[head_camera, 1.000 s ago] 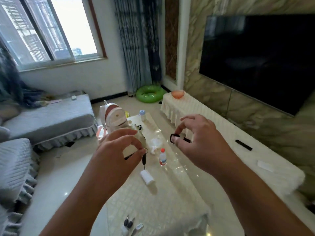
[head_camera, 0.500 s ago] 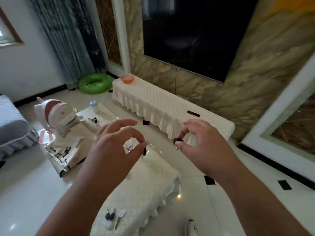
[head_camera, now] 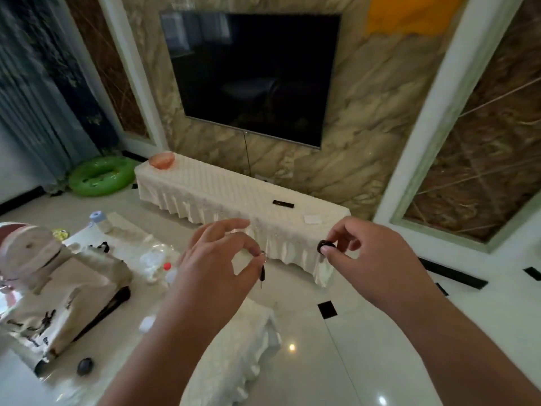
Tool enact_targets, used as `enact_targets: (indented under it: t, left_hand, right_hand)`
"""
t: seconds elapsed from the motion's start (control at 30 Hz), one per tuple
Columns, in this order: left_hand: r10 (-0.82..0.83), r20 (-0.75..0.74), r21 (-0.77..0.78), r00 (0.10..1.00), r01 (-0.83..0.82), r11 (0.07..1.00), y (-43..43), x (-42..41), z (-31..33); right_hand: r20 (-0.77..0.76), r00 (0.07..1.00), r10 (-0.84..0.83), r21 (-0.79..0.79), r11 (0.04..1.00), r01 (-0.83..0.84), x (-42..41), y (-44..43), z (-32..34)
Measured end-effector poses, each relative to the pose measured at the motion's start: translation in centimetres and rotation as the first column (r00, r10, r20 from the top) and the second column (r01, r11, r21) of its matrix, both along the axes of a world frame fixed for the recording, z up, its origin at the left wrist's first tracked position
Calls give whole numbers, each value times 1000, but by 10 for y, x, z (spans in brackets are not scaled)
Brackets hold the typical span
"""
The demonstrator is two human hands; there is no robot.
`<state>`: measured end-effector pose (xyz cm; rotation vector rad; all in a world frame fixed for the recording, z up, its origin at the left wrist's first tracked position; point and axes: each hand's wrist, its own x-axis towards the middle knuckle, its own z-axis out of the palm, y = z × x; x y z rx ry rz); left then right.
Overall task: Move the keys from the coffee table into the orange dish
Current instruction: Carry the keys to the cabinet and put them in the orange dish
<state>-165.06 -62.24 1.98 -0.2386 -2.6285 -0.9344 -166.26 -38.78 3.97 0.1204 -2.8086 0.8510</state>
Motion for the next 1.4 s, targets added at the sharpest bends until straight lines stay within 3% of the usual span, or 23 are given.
enact_targets:
  t: [0.3, 0.67, 1.07, 1.4]
  left_hand:
    - [32, -7, -47, 999, -33, 998, 69, -34, 10]
    - [54, 53, -81, 997, -50, 996, 125, -82, -16]
    - [-13, 155, -17, 988, 16, 1000, 141, -225, -42]
    - [21, 161, 21, 987, -25, 999, 109, -368, -52]
  right_hand:
    - [-52, 998, 20, 18, 1000, -19, -43, 70, 9]
    - [58, 997, 54, 18, 998, -55, -95, 119, -8]
    - [112, 994, -8, 100, 995, -3, -220, 131, -33]
    - [24, 1000, -12, 226, 974, 6, -361, 103, -25]
